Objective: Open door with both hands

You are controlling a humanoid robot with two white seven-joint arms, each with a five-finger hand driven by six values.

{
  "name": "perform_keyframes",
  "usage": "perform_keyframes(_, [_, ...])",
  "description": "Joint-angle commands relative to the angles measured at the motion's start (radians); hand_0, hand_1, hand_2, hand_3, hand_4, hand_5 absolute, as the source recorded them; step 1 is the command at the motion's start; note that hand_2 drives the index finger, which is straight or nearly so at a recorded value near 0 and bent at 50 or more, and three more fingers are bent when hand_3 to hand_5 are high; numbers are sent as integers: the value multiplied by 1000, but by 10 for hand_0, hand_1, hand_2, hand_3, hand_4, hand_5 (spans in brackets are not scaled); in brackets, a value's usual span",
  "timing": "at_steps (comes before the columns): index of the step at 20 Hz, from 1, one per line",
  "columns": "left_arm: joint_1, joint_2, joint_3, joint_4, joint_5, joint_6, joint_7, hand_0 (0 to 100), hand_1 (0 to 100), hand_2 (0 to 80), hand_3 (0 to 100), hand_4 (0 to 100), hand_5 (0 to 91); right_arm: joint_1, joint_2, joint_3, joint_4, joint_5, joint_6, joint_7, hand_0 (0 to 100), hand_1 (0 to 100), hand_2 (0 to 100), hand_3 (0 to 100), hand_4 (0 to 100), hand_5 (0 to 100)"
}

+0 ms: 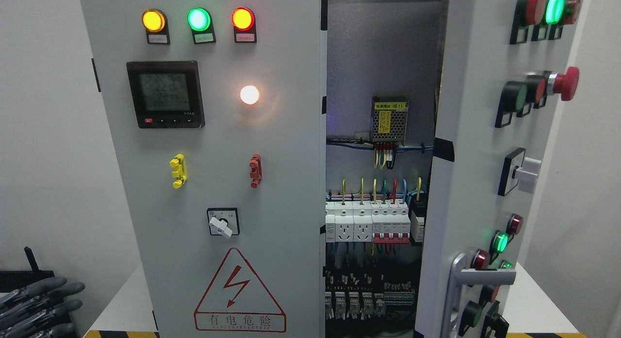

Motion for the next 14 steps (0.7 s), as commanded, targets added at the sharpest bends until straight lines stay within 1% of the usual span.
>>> perform_keyframes(1, [-411, 198, -412, -38, 49, -1, 11, 0, 0, 0, 0, 0, 0, 0, 0, -1, 0, -29, 0, 0, 382, 0, 0, 0, 0, 0])
perform_keyframes(2, [-573, 197, -594, -36, 44, -4, 12, 0, 0, 0, 0, 0, 0, 0, 0, -1, -1, -29, -1, 0, 382, 0, 0, 0, 0, 0])
perform_keyframes(3, [-725, 192, -757, -29, 24, -6, 18, 0, 0, 0, 0, 0, 0, 0, 0, -1, 0, -29, 0, 0, 382, 0, 0, 0, 0, 0])
perform_keyframes(4, [-863, 174, -897, -21, -12, -6, 28, 0, 0, 0, 0, 0, 0, 0, 0, -1, 0, -29, 0, 0, 382, 0, 0, 0, 0, 0])
perform_keyframes(5, [-982, 125, -1012, -12, -51, -3, 35, 0, 0, 0, 0, 0, 0, 0, 0, -1, 0, -29, 0, 0, 382, 0, 0, 0, 0, 0])
perform_keyframes(6, [-1071, 70, -1098, -3, -85, 1, 41, 0, 0, 0, 0, 0, 0, 0, 0, -1, -1, -29, 0, 0, 382, 0, 0, 0, 0, 0])
perform_keyframes(7, [-1133, 34, -1163, 10, -111, 2, 43, 0, 0, 0, 0, 0, 0, 0, 0, -1, 0, -29, 0, 0, 382, 0, 0, 0, 0, 0])
perform_keyframes(9, [-1214, -3, -1270, 20, -148, 5, 52, 0, 0, 0, 0, 0, 0, 0, 0, 1, 0, -29, 0, 0, 382, 0, 0, 0, 0, 0])
perform_keyframes(11, [-1314, -38, -1399, 25, -160, 5, 69, 0, 0, 0, 0, 0, 0, 0, 0, -1, -1, -29, 0, 0, 382, 0, 0, 0, 0, 0])
perform_keyframes(12, [-1351, -58, -1445, 30, -162, 7, 80, 0, 0, 0, 0, 0, 0, 0, 0, -1, 0, -29, 0, 0, 382, 0, 0, 0, 0, 0])
perform_keyframes(14, [-1423, -127, -1516, 65, -160, 19, 104, 0, 0, 0, 0, 0, 0, 0, 0, 1, -1, -29, 0, 0, 382, 0, 0, 0, 0, 0])
